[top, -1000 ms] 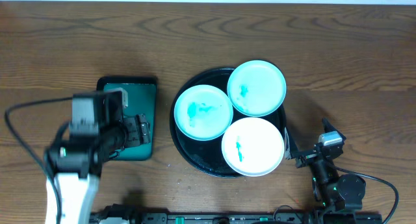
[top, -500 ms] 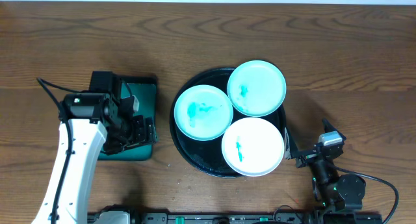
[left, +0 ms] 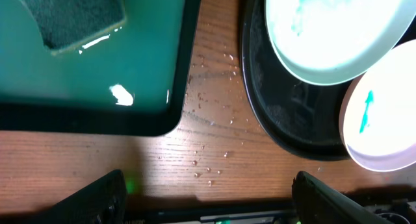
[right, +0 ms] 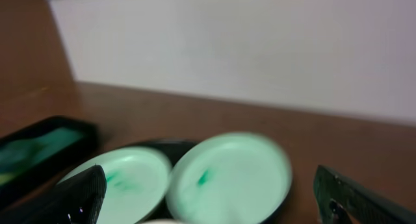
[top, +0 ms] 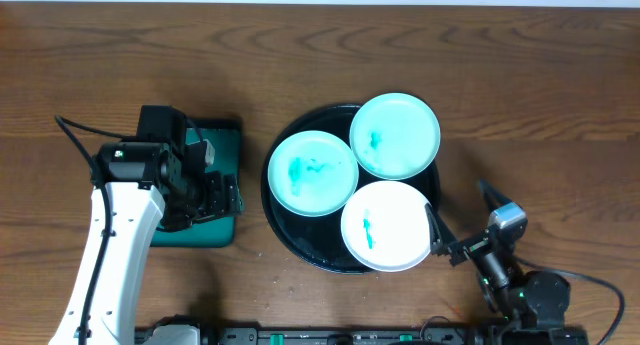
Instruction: Clean dirty plates on tray and stack at the side
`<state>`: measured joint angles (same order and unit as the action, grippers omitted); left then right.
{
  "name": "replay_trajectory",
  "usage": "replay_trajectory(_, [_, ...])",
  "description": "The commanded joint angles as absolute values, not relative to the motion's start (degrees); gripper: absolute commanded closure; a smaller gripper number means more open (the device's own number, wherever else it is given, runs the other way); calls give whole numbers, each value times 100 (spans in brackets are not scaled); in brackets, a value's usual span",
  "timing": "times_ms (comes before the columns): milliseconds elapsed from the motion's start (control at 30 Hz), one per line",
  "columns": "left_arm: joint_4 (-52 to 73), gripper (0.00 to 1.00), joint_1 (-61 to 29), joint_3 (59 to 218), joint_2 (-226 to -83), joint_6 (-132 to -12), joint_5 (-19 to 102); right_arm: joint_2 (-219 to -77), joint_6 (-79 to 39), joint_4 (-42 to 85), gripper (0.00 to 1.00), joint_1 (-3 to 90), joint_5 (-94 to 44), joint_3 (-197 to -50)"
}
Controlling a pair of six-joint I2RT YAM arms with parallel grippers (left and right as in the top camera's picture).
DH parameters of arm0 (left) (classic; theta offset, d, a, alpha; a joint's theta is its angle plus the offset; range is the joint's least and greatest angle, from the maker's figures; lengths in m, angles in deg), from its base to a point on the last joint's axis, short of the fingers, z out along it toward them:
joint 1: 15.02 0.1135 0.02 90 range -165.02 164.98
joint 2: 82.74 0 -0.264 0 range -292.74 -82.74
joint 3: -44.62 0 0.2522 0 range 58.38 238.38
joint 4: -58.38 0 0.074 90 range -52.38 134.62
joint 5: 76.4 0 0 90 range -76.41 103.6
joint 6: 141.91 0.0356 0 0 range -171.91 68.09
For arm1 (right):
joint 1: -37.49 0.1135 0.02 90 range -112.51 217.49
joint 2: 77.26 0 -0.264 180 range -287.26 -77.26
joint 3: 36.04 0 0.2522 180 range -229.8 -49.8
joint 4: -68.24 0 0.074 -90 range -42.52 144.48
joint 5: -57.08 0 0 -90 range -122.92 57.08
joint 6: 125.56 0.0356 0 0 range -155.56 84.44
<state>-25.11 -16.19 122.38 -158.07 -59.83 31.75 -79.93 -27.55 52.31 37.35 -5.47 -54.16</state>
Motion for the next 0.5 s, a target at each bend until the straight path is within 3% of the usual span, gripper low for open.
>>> replay_trajectory(0, [-2472,18,-1595,12350,-15807,-6020,3247,-8448,-2289,4789,1,3718,102,-6238])
replay_trajectory(300, [-2382,18,-1595,12350,-15807,-6020,3247,-11193,-2670,3239,1,3759,1221,-8725])
replay_trajectory(467, [-2376,18,-1595,12350,-15807,-6018,3245,-13167,-3317,1685,1,4181,1404,-10347])
